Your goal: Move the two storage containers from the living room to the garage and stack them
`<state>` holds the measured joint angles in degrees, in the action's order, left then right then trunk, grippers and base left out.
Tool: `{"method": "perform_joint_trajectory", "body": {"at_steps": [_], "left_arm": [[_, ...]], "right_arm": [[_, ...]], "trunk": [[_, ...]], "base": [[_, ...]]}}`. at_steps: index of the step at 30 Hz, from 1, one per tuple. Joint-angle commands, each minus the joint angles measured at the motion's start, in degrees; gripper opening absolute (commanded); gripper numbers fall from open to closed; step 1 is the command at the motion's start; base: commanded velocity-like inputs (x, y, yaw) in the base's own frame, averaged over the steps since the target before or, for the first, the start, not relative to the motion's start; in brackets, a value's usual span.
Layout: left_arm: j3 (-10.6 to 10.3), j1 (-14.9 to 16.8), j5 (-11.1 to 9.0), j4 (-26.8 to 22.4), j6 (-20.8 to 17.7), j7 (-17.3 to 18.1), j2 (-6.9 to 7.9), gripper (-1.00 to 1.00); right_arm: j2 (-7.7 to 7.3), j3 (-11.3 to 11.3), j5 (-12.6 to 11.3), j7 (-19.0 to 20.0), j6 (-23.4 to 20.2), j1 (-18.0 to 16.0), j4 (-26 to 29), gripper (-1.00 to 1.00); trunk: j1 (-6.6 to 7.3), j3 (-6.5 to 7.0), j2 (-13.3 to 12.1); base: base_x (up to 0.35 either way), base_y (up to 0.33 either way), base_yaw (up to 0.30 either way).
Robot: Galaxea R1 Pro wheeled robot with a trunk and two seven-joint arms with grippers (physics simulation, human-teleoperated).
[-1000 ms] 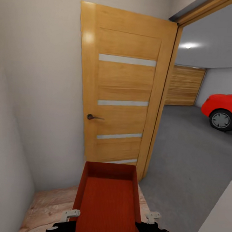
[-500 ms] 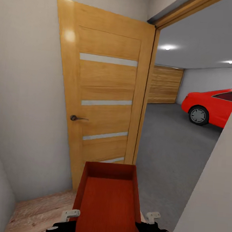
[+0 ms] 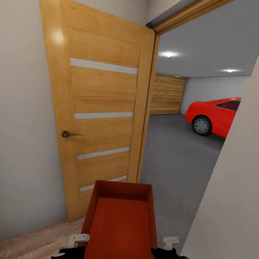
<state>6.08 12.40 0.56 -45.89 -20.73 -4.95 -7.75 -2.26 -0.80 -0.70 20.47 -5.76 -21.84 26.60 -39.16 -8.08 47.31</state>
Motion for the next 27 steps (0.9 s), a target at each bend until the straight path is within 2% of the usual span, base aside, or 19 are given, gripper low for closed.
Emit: {"method": "perform_joint_trajectory", "body": {"at_steps": [1, 10, 27], "left_arm": [[-0.1, 0.0, 0.8, -0.2, 1.9, -0.4, -0.07, -1.0], [-0.1, 0.0, 0.9, -0.2, 1.9, -0.5, -0.07, -1.0], [-0.1, 0.0, 0.9, -0.2, 1.9, -0.5, -0.07, -1.0]], "right_arm": [[0.32, 0.4, -0.5, 1.5, -0.4, 0.0, -0.1, -1.0], [0.32, 0.4, -0.5, 1.5, -0.4, 0.0, -0.1, -1.0], [0.32, 0.4, -0.5, 1.5, -0.4, 0.0, -0.1, -1.0]], "trunk": [[-0.02, -0.09, 0.1], [-0.02, -0.07, 0.1], [-0.02, -0.07, 0.1]], "base": [[0.055, 0.247, -0.065], [0.027, 0.259, -0.012], [0.092, 0.262, 0.0]]}}
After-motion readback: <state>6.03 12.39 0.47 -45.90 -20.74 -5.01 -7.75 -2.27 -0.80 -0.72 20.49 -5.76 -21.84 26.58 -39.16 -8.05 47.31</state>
